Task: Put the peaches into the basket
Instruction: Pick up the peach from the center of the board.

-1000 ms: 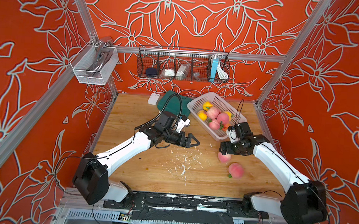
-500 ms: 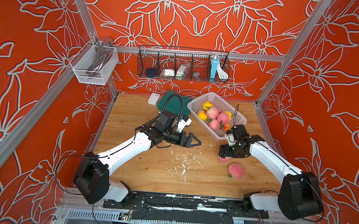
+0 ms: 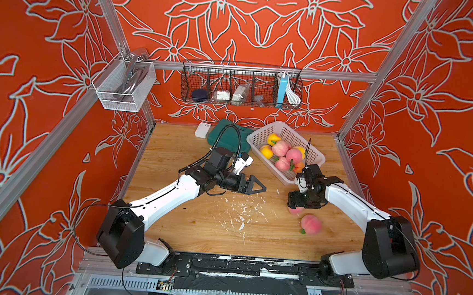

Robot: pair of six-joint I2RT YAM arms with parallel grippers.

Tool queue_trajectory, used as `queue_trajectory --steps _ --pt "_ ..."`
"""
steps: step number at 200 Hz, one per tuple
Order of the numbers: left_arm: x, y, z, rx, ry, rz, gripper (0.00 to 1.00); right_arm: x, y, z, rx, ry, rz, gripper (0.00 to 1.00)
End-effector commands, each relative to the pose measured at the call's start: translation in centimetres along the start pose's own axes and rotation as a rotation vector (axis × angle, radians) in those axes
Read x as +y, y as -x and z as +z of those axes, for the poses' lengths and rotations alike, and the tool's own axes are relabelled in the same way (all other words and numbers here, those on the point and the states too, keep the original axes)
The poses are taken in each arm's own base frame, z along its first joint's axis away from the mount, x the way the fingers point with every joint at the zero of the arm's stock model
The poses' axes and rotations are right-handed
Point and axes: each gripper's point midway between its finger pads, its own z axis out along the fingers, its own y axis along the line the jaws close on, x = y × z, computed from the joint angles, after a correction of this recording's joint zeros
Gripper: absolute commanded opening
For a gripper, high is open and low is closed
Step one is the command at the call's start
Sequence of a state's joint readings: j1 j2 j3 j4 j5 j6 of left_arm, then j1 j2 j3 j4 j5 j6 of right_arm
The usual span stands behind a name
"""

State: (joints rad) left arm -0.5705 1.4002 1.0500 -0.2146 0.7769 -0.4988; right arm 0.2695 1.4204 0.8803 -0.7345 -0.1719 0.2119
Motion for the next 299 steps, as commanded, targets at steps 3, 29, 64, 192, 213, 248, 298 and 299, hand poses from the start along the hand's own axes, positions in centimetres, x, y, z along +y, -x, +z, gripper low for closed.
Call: queue_trajectory --steps 3,29,64,192,213,248,298,299 --pt "-0.9 0.2 -0.2 -0.011 -0.022 0.025 0.99 -0.1 -0.4 0.3 0.027 -0.013 -0.017 0.83" --pt "-0.8 0.2 -0.2 -0.011 -0.017 0.026 0.99 0.0 -0.4 0.5 0.030 -0.005 -0.021 0.80" --pt "-0.6 0.2 -0.3 -0.014 -0.006 0.028 0.99 0.2 -0.3 0.6 0.035 -0.004 -0.033 0.77" --pt "0.4 0.4 -0.2 -0.021 0.051 0.024 0.99 2.5 -0.2 -4.3 -0.073 0.013 -0.111 0.75" --pt "0.4 0.7 -0.1 -0.020 0.058 0.024 0.99 3.0 0.1 -5.8 -0.107 0.035 -0.113 0.75" --pt "0.5 1.2 0.1 -0.024 0.080 0.031 0.99 3.2 2.2 -9.8 -0.261 0.018 -0.120 0.76" --pt "0.3 1.8 0.2 -0.024 0.100 0.042 0.99 3.5 6.8 -13.2 -0.405 -0.018 -0.152 0.77" --pt "0.3 1.8 0.2 -0.025 0.100 0.043 0.99 3.5 6.9 -13.2 -0.406 -0.019 -0.153 0.77"
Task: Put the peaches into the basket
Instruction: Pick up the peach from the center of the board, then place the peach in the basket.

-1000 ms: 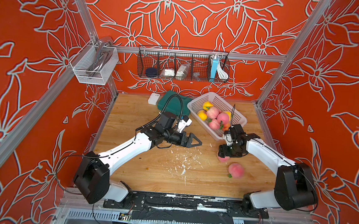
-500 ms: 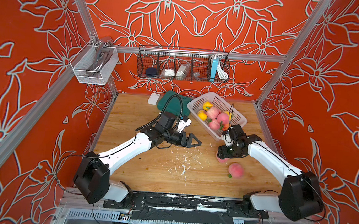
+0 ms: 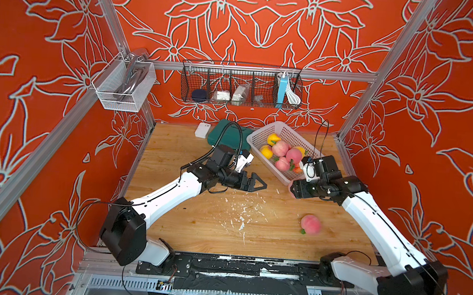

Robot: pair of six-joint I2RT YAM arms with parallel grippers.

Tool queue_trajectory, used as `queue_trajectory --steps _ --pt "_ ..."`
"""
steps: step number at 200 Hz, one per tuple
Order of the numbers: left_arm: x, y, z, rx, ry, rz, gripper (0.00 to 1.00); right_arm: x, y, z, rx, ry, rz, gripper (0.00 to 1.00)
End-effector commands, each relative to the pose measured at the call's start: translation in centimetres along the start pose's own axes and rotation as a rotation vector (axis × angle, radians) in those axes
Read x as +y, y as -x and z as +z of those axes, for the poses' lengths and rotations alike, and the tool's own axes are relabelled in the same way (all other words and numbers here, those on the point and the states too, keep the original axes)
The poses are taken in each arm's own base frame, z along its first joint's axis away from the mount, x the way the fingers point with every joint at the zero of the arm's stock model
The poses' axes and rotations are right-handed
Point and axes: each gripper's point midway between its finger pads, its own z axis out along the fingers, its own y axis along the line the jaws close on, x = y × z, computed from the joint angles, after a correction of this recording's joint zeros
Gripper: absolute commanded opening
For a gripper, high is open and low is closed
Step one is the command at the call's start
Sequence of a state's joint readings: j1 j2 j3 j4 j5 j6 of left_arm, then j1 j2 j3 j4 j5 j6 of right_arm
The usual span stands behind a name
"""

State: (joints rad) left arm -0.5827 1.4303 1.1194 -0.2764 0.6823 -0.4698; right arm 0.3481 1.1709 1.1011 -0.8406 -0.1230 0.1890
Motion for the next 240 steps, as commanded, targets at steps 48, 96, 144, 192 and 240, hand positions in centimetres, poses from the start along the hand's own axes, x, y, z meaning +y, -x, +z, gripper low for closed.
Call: queue_trajectory --steps 48,96,144,192,240 --pt "-0.6 1.2 -0.3 -0.009 0.035 0.042 0.99 -0.2 6.6 1.1 -0.113 -0.037 -0.047 0.77" --pt "-0.9 2.2 0.0 -0.014 0.034 0.066 0.99 -0.7 8.2 3.3 -0.110 -0.051 -0.061 0.77" --pt "-1.0 3.2 1.1 -0.005 0.024 0.068 0.99 -2.0 8.5 5.0 -0.098 -0.092 -0.075 0.77" --pt "-0.9 3.7 1.8 -0.003 0.020 0.066 0.99 -2.7 8.3 6.4 -0.080 -0.102 -0.074 0.78" --pt "-1.0 3.7 2.2 0.002 0.021 0.067 0.99 -3.2 7.4 7.8 -0.056 -0.103 -0.064 0.78"
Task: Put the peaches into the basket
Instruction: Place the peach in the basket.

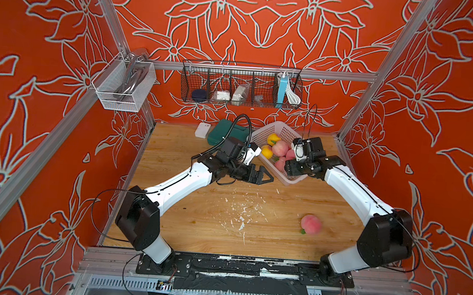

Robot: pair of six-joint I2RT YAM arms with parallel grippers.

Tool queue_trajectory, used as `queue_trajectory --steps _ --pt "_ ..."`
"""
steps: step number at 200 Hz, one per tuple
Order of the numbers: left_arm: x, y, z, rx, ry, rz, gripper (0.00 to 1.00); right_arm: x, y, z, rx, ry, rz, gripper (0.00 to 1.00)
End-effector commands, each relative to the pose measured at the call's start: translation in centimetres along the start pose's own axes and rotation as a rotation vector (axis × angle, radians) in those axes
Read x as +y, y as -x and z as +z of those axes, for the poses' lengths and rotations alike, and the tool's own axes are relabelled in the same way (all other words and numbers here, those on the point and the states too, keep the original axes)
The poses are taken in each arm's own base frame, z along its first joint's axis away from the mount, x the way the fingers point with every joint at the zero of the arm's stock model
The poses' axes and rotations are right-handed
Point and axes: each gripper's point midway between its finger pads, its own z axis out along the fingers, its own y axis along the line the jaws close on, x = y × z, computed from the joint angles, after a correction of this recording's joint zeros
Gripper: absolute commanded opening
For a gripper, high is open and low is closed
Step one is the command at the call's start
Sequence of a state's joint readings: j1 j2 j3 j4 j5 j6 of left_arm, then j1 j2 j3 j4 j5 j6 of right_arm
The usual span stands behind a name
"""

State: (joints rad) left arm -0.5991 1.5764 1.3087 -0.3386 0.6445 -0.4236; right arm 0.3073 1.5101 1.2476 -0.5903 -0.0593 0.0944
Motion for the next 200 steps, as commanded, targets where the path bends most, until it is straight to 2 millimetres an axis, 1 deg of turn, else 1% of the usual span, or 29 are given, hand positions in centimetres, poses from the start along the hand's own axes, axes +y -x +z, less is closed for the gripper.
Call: queue_trajectory --steps 1,47,102,140,200 --pt "-0.6 0.4 0.2 -0.004 -0.011 0.024 0.98 -0.6 -0.5 0.9 0.009 -0.019 -0.002 0.78" --pt "-0.6 0.2 0.3 -0.001 -0.011 0.023 0.99 -0.8 -1.4 1.7 0.033 -0.024 -0.001 0.78" --pt "-0.4 -0.1 0.4 0.002 -0.009 0.021 0.99 -0.8 -2.4 1.9 0.051 -0.024 0.006 0.78" --pt "-0.4 -0.1 0.5 0.002 -0.012 0.018 0.99 -0.9 -3.3 2.7 0.077 -0.027 0.009 0.78" --pt "-0.2 -0.2 0.7 0.004 -0.009 0.014 0.99 -1.0 -3.8 3.5 0.101 -0.030 0.006 0.78"
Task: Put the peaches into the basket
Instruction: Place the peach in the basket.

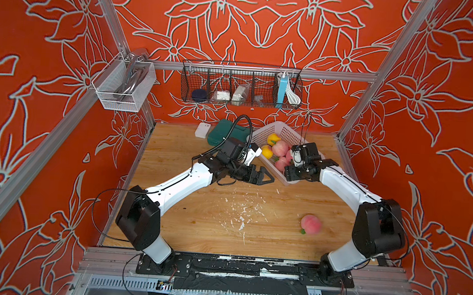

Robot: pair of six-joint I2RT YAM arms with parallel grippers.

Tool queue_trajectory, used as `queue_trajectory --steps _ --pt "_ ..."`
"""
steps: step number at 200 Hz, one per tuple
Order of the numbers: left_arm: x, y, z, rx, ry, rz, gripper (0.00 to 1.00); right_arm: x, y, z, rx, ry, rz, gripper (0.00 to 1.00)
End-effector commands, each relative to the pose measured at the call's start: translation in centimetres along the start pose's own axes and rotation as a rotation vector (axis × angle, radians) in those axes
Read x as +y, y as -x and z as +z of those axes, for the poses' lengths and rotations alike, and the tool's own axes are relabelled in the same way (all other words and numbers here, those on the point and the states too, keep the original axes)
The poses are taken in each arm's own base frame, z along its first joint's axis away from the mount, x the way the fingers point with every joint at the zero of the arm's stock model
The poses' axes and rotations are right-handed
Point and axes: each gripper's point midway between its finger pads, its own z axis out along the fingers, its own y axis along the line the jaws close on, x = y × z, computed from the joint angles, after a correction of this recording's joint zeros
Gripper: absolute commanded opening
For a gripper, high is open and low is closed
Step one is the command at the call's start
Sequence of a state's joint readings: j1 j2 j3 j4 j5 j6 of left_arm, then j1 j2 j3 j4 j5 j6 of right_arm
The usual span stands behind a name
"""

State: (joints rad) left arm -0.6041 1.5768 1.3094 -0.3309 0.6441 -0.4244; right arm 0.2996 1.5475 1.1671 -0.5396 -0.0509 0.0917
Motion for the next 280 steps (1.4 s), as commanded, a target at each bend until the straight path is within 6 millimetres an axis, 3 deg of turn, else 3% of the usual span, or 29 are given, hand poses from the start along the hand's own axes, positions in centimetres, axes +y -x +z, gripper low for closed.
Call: queue_trajectory --steps 1,280 --pt "0.0 -0.2 0.6 0.007 -0.005 0.008 0.99 -0.5 -1.1 0.8 0.035 -0.017 0.002 0.78" --pt "0.2 -0.5 0.5 0.007 -0.003 0.012 0.99 -0.5 -1.9 2.6 0.094 0.006 0.008 0.80"
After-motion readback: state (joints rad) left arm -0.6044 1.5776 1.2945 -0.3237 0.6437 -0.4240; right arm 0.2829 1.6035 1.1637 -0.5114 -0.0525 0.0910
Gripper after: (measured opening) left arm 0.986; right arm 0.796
